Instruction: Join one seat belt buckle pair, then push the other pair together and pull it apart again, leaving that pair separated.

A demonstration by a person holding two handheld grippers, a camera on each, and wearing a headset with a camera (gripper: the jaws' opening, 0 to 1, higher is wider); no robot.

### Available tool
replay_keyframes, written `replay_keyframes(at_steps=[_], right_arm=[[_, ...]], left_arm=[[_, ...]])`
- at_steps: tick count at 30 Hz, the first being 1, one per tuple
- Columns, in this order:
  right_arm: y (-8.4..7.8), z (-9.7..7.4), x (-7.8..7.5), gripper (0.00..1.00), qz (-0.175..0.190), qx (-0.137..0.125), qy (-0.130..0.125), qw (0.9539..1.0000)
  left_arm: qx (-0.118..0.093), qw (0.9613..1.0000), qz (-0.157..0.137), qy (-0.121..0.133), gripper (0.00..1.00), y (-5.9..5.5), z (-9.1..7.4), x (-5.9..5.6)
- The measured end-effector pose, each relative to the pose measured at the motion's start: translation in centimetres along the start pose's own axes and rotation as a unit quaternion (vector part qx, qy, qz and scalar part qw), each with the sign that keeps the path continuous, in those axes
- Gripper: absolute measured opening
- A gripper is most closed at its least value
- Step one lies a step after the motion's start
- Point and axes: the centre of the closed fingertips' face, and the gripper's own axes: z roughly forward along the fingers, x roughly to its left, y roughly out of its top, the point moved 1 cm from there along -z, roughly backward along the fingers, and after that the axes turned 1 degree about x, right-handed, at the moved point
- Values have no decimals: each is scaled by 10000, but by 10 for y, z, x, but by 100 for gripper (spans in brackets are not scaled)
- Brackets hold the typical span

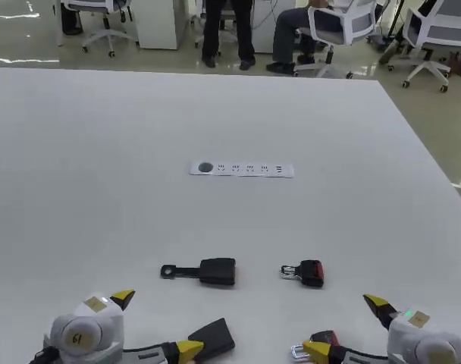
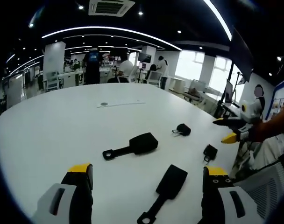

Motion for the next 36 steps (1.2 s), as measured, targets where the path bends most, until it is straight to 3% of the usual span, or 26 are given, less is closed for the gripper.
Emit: replay_keyframes(at_steps=[1,3,9,14,16,30,36], right_arm=[[-1,-1,-6,95,67,-30,-152,9999],[4,-7,-12,95,119,-161,-427,9989],[7,-14,-6,96,145,-187,-439,9988],[9,-15,-5,96,131,-216,-431,9988],[10,-16,-4,96,135,-248,-422,9987],[14,-19,-4,97,168,-300,-502,9981],[13,-16,-3,97,164,-305,-478,9983]], left_arm=[[-85,10000,-18,40,100,7,-4,-2],[-125,9998,0,123,100,11,-9,1],[-257,9994,-30,244,100,8,-16,11],[-295,9992,-73,256,100,11,-19,10],[-278,9993,-59,248,100,13,-21,3],[-310,9989,-105,325,100,7,-30,16],[-321,9988,-106,342,100,9,-29,16]])
